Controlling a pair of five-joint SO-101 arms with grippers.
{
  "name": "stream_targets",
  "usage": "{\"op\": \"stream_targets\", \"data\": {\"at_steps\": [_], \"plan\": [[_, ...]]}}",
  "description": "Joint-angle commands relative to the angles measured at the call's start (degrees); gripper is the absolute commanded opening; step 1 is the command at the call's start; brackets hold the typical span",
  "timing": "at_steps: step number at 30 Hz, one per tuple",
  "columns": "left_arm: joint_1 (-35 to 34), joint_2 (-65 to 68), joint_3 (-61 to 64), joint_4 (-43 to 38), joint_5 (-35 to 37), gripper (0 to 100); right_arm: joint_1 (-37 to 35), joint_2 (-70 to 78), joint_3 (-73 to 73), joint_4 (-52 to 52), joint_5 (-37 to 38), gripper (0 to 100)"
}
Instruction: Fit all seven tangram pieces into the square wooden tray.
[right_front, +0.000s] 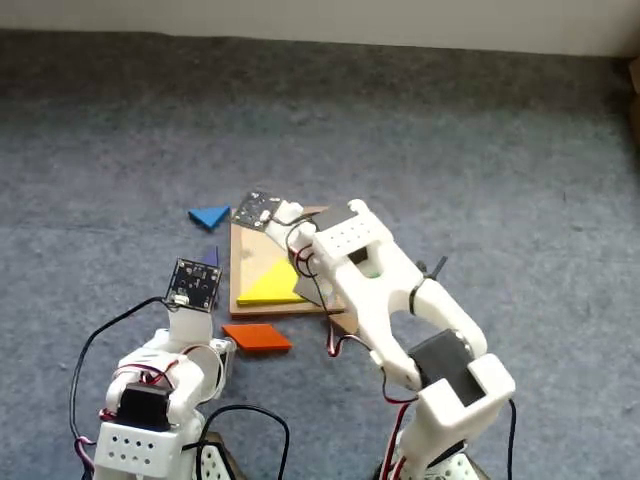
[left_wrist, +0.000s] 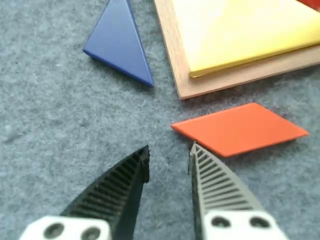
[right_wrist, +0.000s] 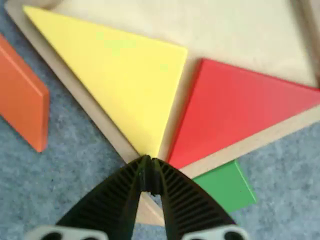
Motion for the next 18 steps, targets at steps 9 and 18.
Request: {"op": "stream_targets", "data": {"at_steps": [9, 18], "plan": [[0.92, -2.07, 1.10, 0.18, 0.35, 15, 0.04, -18.33, 3.38, -2.07, -11.25, 0.5], [0.92, -2.07, 1.10, 0.18, 0.35, 15, -5.58, -12.35, 11.56, -23.08, -19.08, 0.5]]}}
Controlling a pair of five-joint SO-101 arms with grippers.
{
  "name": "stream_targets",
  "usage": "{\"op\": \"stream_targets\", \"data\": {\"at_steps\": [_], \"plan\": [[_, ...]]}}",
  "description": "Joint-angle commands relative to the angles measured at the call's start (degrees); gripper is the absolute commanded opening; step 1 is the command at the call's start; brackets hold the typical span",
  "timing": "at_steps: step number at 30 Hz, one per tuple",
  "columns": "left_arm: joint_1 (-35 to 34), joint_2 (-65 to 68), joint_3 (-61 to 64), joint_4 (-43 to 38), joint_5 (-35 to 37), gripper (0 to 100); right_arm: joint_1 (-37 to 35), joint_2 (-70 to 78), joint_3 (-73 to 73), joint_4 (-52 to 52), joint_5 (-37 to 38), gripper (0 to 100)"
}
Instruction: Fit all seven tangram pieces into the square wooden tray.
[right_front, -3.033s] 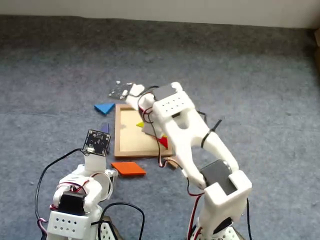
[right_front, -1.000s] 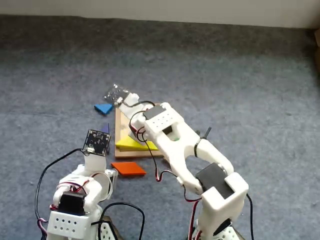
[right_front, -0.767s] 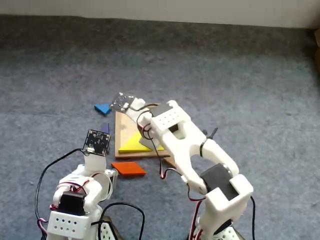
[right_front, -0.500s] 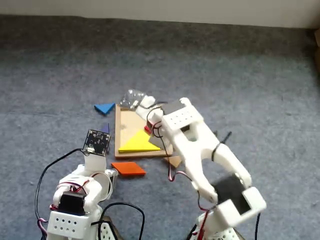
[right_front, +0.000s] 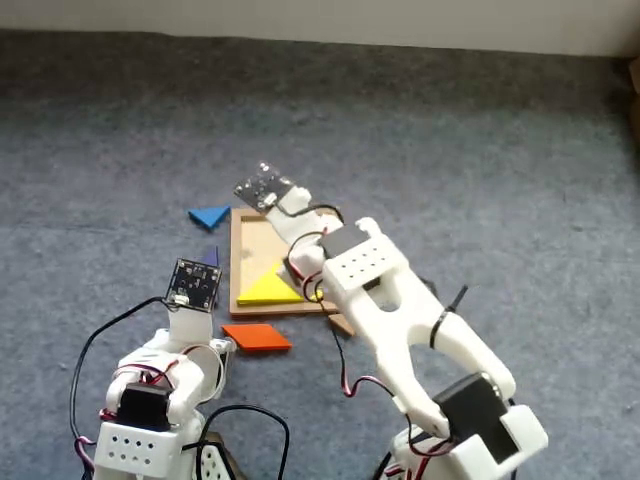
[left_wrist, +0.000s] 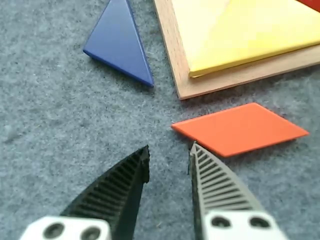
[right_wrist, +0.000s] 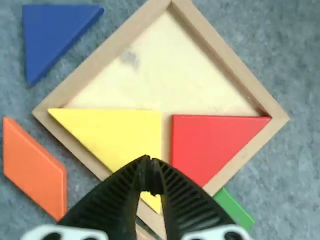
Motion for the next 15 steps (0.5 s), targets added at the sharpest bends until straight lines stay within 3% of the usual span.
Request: {"op": "stream_targets", "data": {"at_steps": [1, 8, 15], "plan": [[0.92, -2.07, 1.10, 0.18, 0.35, 15, -2.68, 2.51, 1.54, -9.19, -3.34, 0.5], [0.92, -2.07, 1.10, 0.18, 0.35, 15, -0.22, 10.86, 2.07, -9.27, -3.34, 0.5], [0.92, -2.07, 1.10, 0.18, 0.35, 15, 6.81, 6.37, 2.51, -9.27, -3.25, 0.5]]}}
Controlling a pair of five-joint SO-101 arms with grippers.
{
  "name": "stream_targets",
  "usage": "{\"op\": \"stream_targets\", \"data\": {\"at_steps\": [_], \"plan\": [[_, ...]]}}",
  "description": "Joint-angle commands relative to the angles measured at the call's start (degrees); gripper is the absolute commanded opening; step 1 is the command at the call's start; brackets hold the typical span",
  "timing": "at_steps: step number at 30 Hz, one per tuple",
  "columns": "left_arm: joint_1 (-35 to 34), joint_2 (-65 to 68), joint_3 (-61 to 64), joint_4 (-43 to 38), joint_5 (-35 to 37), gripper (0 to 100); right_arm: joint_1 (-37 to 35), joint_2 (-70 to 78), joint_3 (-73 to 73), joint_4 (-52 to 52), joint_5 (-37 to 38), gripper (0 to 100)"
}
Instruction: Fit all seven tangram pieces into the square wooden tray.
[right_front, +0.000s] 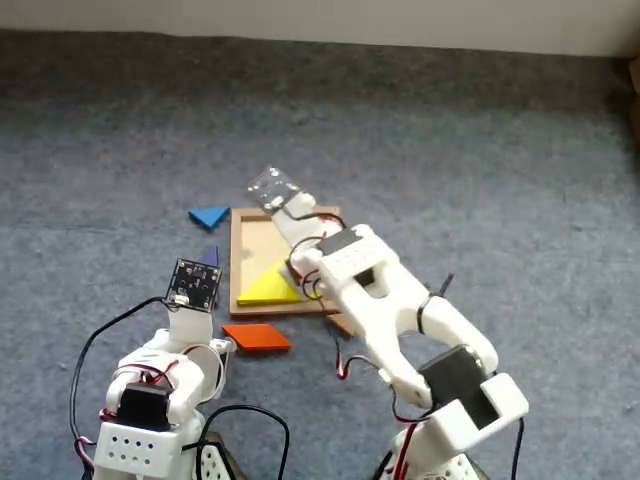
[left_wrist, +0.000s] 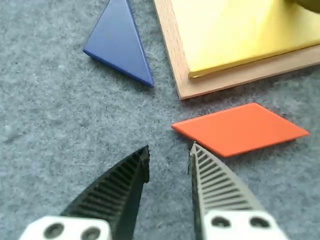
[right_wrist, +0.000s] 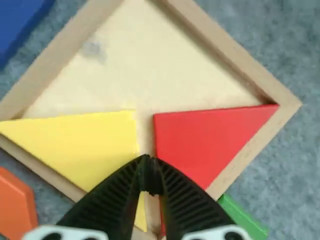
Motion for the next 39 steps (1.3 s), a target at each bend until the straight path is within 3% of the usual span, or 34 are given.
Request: {"op": "stream_targets", "data": {"at_steps": [1, 11, 17, 20, 26, 36, 39], "plan": [[0.92, -2.07, 1.10, 0.18, 0.35, 15, 4.44, -4.35, 0.31, -0.13, -0.18, 0.5], [0.92, -2.07, 1.10, 0.18, 0.35, 15, 4.97, -22.81, 4.00, 8.92, -0.44, 0.5], [0.92, -2.07, 1.10, 0.18, 0.35, 15, 5.05, -32.66, 11.47, 9.27, -0.70, 1.0], [0.92, -2.07, 1.10, 0.18, 0.35, 15, 5.14, -35.21, 14.11, 10.68, -6.86, 2.2], [0.92, -2.07, 1.10, 0.18, 0.35, 15, 4.79, -33.36, 14.55, 23.60, -7.47, 25.5], [0.92, -2.07, 1.10, 0.18, 0.35, 15, 1.45, -20.00, 14.55, 18.68, -2.81, 25.9], [0.92, -2.07, 1.10, 0.18, 0.35, 15, 1.45, -15.87, 14.46, 18.68, 1.76, 25.9]]}}
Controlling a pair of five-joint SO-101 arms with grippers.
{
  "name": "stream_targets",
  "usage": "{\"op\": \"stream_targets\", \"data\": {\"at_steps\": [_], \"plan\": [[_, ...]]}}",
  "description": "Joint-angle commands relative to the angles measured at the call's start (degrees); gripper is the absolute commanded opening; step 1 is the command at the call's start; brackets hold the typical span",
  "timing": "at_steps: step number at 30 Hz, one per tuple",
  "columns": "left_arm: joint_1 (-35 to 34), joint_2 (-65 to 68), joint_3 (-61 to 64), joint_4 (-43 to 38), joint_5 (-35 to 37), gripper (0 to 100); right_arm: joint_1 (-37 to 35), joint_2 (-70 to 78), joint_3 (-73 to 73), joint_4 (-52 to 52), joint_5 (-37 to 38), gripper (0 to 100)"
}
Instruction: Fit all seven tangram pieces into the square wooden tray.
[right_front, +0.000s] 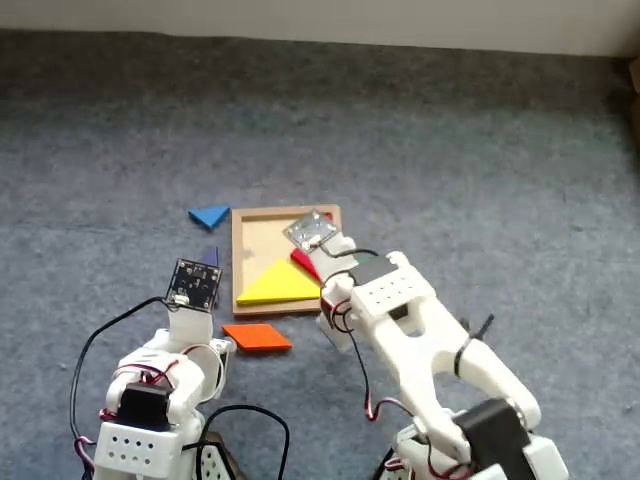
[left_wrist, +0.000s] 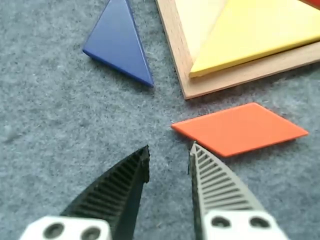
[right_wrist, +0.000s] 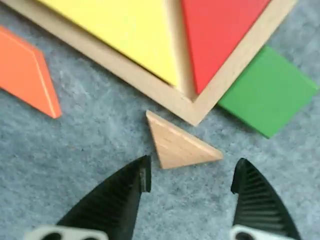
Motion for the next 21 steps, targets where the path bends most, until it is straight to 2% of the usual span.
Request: {"op": "stream_targets", "data": {"at_steps": [1, 16, 21], "plan": [[0.84, -2.07, 1.10, 0.18, 0.35, 15, -0.92, 4.26, -0.66, -0.92, 6.15, 25.9], [0.84, -2.07, 1.10, 0.18, 0.35, 15, -0.75, 6.20, -0.66, -7.43, 18.90, 25.9], [0.84, -2.07, 1.10, 0.18, 0.35, 15, -0.84, 6.37, -0.66, -7.60, 19.08, 25.9]]}}
